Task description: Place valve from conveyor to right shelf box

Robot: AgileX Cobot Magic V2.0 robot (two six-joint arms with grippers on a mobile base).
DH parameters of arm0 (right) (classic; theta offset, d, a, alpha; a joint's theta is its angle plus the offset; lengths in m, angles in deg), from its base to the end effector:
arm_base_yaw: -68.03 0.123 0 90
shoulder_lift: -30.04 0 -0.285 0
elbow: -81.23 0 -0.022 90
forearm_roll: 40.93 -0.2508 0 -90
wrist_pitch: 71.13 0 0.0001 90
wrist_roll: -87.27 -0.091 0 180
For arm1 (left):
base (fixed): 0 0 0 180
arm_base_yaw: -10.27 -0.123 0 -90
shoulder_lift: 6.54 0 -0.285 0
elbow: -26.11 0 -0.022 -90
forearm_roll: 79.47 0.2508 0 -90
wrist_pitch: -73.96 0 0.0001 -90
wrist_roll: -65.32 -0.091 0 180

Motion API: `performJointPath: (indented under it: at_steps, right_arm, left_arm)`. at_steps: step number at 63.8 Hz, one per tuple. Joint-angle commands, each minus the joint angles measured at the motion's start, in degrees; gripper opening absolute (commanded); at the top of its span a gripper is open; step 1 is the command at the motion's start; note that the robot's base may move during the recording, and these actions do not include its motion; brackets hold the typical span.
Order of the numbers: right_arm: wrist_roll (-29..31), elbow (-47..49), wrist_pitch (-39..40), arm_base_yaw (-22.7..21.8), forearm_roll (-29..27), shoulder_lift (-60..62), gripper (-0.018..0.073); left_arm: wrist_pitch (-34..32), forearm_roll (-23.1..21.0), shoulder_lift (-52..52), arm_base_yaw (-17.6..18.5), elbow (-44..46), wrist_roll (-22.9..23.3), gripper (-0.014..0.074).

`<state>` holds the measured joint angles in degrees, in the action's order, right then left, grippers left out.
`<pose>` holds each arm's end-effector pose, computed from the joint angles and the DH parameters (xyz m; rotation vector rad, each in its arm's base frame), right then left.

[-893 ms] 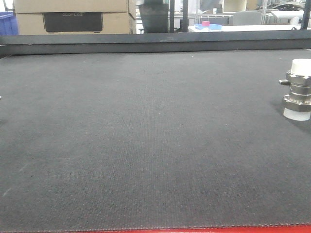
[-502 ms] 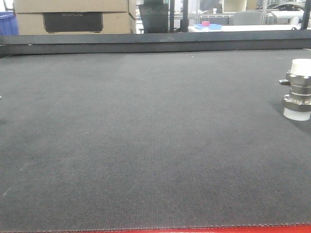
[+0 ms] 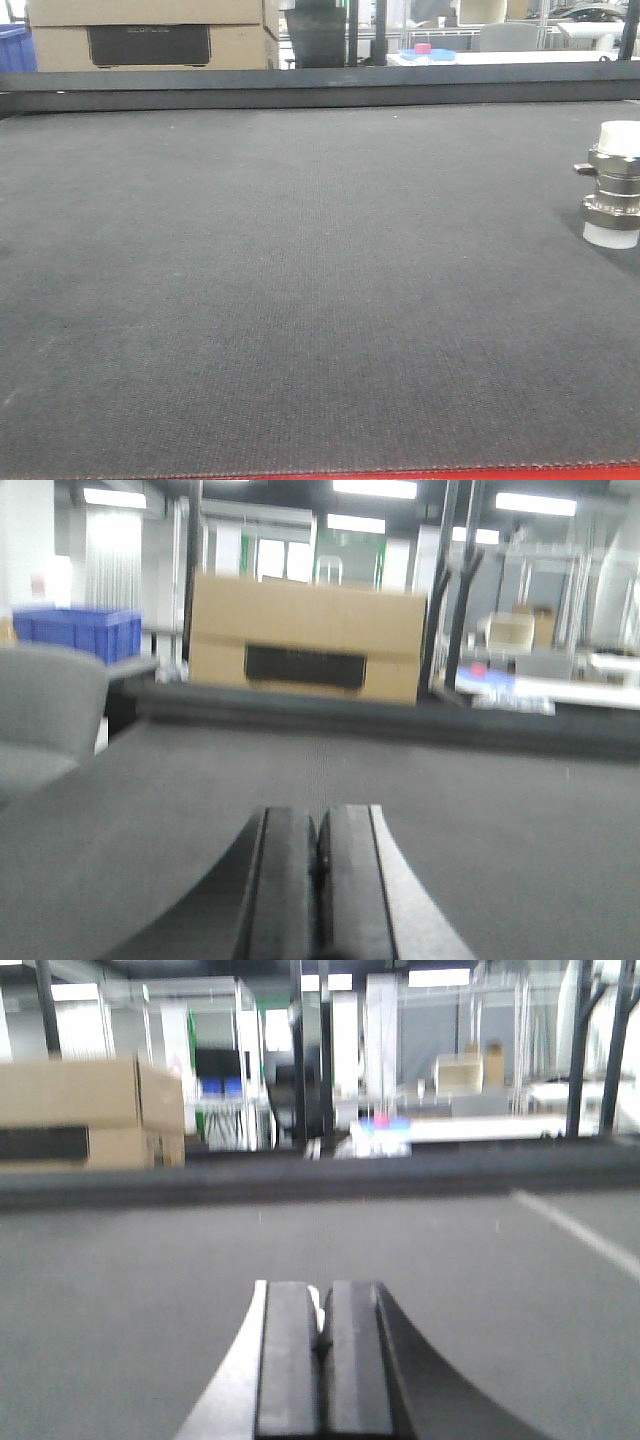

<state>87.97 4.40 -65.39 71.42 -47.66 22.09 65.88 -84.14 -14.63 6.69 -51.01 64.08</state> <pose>0.0548 0.0022 0.2243 0.0412 1.3808 0.1288 0.0545 0.0044 0.2261 -0.0914 1.3435 0.0106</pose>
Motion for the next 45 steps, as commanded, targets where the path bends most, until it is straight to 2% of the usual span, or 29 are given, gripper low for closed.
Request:
performJointPath:
  at_steps: [1, 5, 10, 15, 21, 25, 26, 27, 32, 37, 41, 45]
  right_arm:
    - [0.0, 3.6, 1.7, -0.3, 0.2, 0.2, -0.0162]
    - [0.0, 8.9, -2.9, -0.3, 0.2, 0.2, -0.0162]
    - [0.0, 14.4, -7.7, -0.3, 0.2, 0.2, -0.0162]
    - [0.0, 20.3, -11.4, -0.3, 0.2, -1.5, -0.0144]
    - [0.0, 25.4, -13.6, -0.3, 0.2, -5.5, -0.0023]
    - [0.0, 27.8, -14.2, -0.3, 0.2, -8.4, 0.0106]
    - [0.0, 28.5, -14.3, -0.3, 0.2, -9.4, 0.0174]
    - [0.0, 28.9, -14.5, -0.3, 0.2, -10.0, 0.0193]
    - [0.0, 30.2, -14.5, -0.3, 0.2, -13.6, 0.0394]
    - [0.0, 30.4, -14.6, -0.3, 0.6, -17.0, 0.0579]
    - [0.0, 30.4, -14.1, -0.3, 2.3, -19.2, 0.0568]
    - [0.0, 30.9, -13.4, -0.3, 2.5, -22.0, 0.0568]
  left_arm:
    - [-1.8, -0.3, 0.3, -0.1, 2.8, 0.4, -0.0111]
    - [1.6, -0.3, 0.3, -0.1, 6.6, 0.4, -0.0111]
    - [9.1, 0.3, 0.3, -0.1, 12.1, 0.4, -0.0104]
    - [16.5, 0.7, -2.5, -0.1, 18.1, 0.4, -0.0036]
    - [23.9, 0.8, -7.2, -0.1, 24.2, 0.4, 0.0141]
    - [26.1, 0.8, -10.2, -0.1, 27.6, 0.4, 0.0282]
    - [26.6, 0.8, -11.0, -0.1, 28.3, 0.4, 0.0312]
    - [27.0, 0.8, -12.2, -0.1, 29.0, 0.4, 0.0341]
    - [29.4, 0.8, -16.8, -0.1, 32.5, 0.4, 0.0481]
    - [33.2, 0.6, -21.8, -0.1, 36.0, 0.4, 0.0551]
    - [36.3, -0.8, -25.6, 0.1, 38.6, 0.4, 0.059]
    - [38.8, -1.7, -29.0, 1.2, 41.3, 0.4, 0.059]
